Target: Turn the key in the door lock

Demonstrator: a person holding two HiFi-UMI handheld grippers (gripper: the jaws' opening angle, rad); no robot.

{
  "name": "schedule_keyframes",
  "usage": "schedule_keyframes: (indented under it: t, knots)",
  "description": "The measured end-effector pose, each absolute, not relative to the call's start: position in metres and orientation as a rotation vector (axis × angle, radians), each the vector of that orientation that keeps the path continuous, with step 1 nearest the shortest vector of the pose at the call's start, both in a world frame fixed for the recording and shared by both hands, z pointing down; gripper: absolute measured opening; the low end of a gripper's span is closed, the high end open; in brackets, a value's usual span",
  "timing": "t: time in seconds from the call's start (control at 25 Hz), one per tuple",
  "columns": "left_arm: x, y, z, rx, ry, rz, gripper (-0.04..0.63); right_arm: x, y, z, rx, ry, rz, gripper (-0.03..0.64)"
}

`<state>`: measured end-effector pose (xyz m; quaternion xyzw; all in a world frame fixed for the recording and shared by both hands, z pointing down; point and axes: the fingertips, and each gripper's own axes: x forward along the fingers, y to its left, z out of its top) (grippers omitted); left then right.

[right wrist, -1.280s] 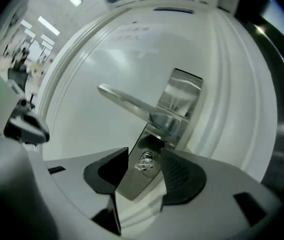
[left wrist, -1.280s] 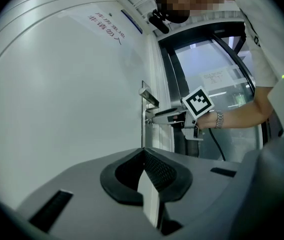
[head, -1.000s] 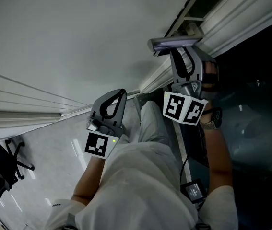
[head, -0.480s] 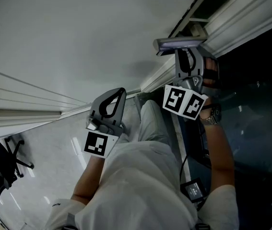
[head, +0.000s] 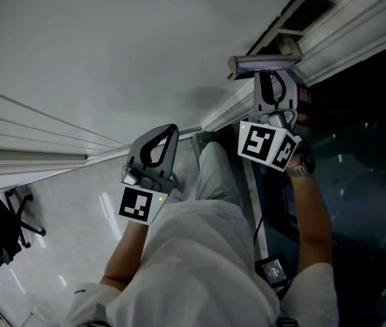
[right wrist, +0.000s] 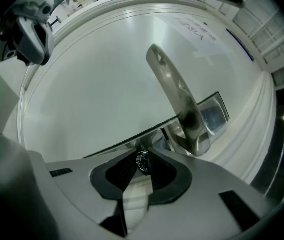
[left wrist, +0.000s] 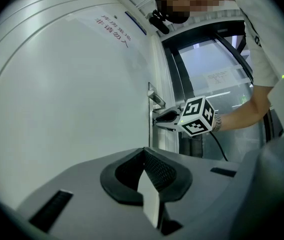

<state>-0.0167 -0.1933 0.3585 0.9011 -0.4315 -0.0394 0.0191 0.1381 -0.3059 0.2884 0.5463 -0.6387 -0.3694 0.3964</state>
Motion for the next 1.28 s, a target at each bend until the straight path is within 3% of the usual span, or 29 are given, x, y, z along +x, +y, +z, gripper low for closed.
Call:
schedule_keyframes:
  t: [0.68,1.28]
  knots:
    - [-0.024,-0.192,0.357,2.794,-1.358,-0.125,0.003,0.147,-0.310,0.272,1.690,-2.113,-0.362,0.009]
    - [-0.017,-0.190,0.357,2.799,-1.350,-0.124,0.003,0.167,-0.317,0.273,1.811,-2.663,0.783,0.011]
